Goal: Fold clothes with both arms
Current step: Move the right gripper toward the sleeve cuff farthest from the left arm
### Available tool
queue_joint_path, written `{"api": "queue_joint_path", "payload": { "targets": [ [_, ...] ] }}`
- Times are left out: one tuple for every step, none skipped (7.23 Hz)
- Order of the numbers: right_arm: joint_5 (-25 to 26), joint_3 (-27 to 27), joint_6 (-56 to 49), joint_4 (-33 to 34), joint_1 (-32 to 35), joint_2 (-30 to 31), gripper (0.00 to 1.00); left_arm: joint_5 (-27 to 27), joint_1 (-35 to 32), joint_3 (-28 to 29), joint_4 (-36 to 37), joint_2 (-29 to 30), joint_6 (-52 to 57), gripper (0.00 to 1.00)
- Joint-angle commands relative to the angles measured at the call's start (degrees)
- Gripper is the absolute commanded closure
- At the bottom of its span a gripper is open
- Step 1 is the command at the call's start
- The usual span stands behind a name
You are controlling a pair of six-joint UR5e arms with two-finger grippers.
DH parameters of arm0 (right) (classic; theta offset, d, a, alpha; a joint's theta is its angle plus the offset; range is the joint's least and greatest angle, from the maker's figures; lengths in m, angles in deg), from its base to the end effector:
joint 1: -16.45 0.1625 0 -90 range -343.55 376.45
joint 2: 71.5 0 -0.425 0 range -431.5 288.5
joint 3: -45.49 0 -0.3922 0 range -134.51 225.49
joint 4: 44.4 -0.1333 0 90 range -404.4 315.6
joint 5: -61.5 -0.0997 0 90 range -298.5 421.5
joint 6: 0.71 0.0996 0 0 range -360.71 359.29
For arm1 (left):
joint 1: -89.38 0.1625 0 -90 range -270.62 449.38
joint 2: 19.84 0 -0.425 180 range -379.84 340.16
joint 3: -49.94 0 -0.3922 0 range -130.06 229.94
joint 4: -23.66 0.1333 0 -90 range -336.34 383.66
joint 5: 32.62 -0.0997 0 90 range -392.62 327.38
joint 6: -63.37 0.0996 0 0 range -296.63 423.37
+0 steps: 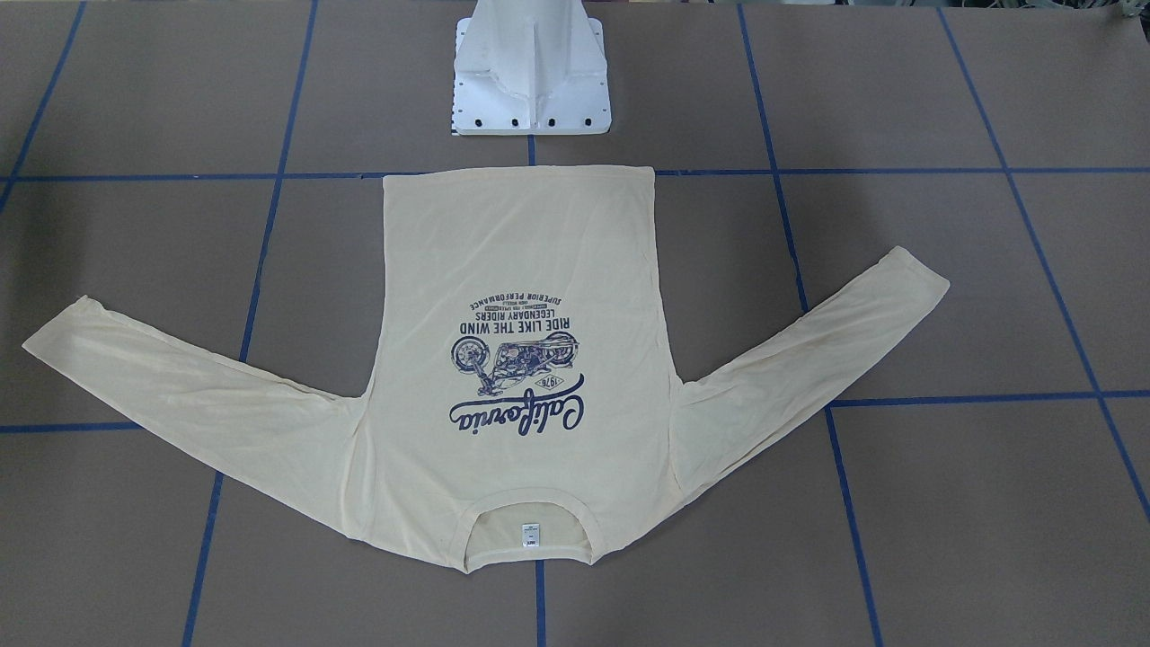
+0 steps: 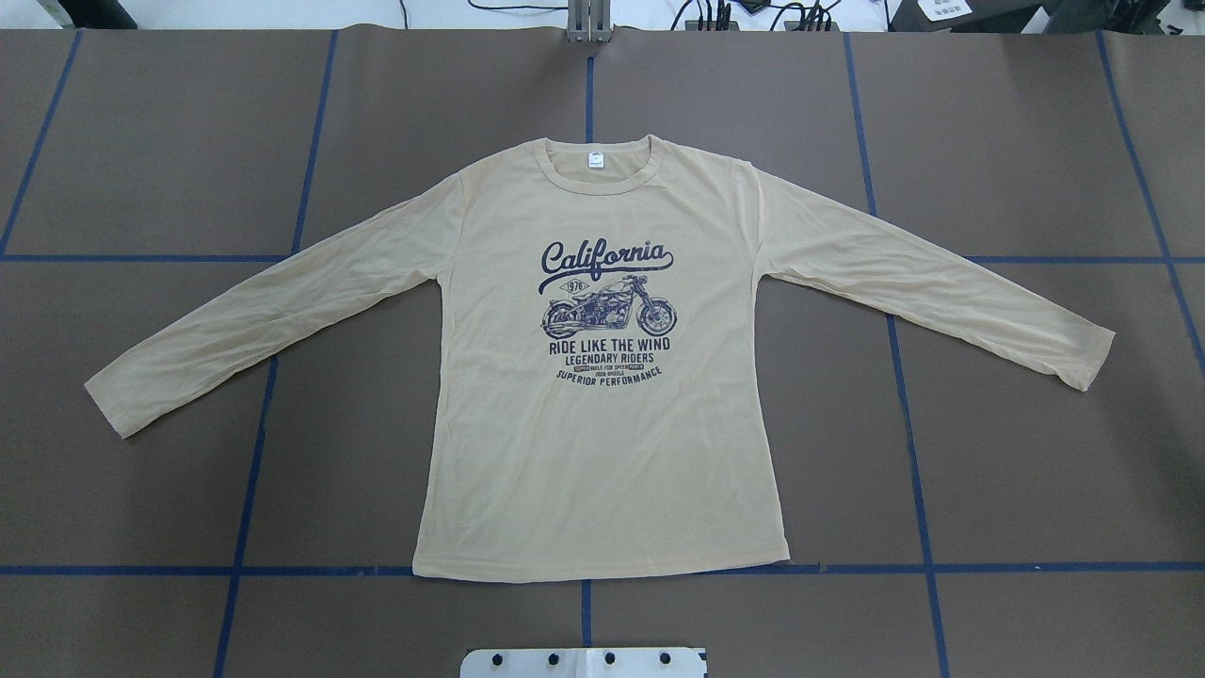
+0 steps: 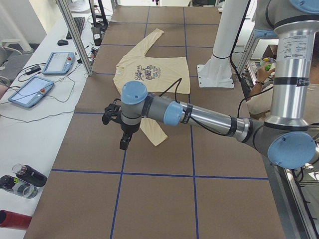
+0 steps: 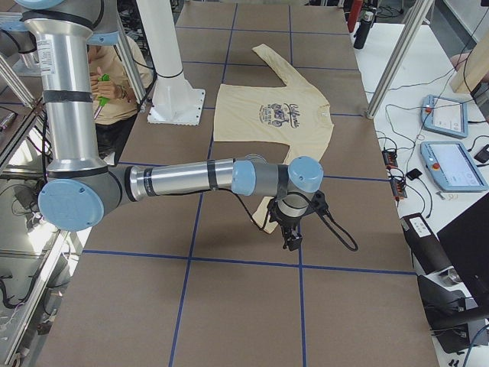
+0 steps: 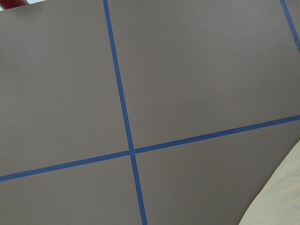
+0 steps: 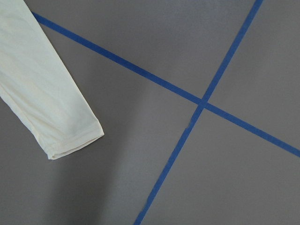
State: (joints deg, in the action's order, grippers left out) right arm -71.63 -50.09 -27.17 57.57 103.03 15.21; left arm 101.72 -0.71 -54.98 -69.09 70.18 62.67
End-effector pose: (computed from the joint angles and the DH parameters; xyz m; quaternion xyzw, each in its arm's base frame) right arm 0.0348 -0.5105 0.6043 0.0487 -0.3650 -0.2301 0.9008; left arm -0.0645 -0.4956 0.5240 0.1404 0.3736 0.0517 0.9154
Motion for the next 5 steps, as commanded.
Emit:
{"api": "queue_joint_path", "payload": {
  "targets": [
    [-2.7,-0.3,-0.1,-0.2,0.0,0.4,0.00,-0.1,0.6,-0.8,-0.1,-0.8,0.3,0.00],
    [-2.7,0.2,-0.2,-2.4,-0.4,0.3,0.00,0.2,0.7,-1.2,-0.1,-1.2,0.3,0.00],
    [-2.9,-0.4,-0.4,-4.3,-0.3,0.5,0.00,0.1,0.6,-1.3,-0.3,-1.5,0.5,0.00],
    [-2.9,0.1,-0.3,-4.5,-0.4,1.5,0.00,0.3,0.8,-0.9,-0.6,-1.7,0.4,0.00],
    [-3.7,-0.3,0.4,-4.8,-0.5,2.4,0.00,0.3,0.8,-0.8,-0.6,-1.7,0.4,0.00]
  ]
}}
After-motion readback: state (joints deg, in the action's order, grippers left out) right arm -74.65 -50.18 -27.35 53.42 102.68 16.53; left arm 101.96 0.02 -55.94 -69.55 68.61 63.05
